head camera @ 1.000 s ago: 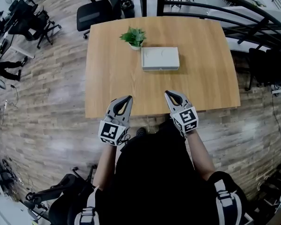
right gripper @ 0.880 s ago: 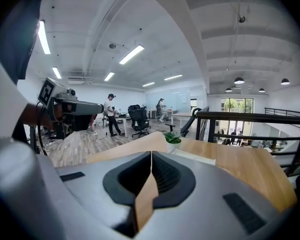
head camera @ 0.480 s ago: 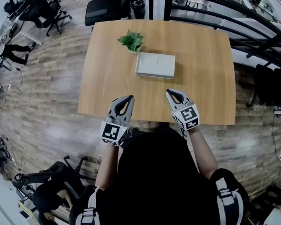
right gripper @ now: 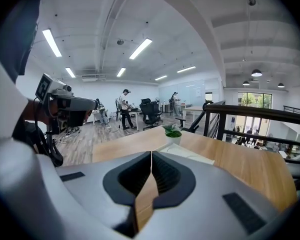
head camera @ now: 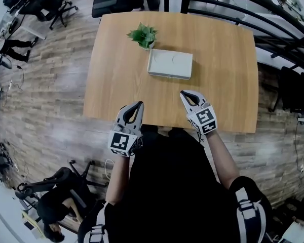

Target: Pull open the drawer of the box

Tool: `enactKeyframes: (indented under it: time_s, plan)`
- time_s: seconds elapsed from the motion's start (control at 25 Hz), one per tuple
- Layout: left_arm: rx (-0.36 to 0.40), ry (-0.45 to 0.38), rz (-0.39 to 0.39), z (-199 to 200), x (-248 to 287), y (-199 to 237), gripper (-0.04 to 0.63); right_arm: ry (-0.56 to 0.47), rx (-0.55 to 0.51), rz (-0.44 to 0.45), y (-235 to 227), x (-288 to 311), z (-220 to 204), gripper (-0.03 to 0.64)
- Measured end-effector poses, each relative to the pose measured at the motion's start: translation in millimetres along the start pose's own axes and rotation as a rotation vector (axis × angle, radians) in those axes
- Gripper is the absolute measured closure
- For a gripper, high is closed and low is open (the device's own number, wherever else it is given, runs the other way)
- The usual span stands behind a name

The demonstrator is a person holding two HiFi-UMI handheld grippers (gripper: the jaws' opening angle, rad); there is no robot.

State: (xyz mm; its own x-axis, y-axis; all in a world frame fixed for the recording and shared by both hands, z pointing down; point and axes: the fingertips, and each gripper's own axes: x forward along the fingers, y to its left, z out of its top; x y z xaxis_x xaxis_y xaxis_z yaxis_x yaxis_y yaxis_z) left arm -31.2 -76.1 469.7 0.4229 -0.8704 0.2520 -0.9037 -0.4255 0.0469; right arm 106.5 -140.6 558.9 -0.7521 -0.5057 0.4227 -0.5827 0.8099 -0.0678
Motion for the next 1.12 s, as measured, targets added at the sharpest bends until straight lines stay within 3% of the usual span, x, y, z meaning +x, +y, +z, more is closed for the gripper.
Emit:
enactKeyframes:
  time_s: [0.32, 0.68, 0.88, 1.12]
  plan:
    - [0.029, -0.003, -0.128, 13, 29, 53, 0.572, 0.052, 0.029, -0.08, 6, 45, 8, 0.592]
    - [0.026, 0.009, -0.247, 0, 25, 101, 0.572, 0.18, 0.063, -0.224, 10, 99, -31, 0.592]
    - [0.048, 0.04, -0.265, -10, 16, 130, 0.572, 0.168, 0.16, -0.253, 2, 128, -51, 0.589]
    - [0.055, 0.032, -0.263, -11, 5, 151, 0.572, 0.252, 0.192, -0.343, -15, 148, -85, 0.589]
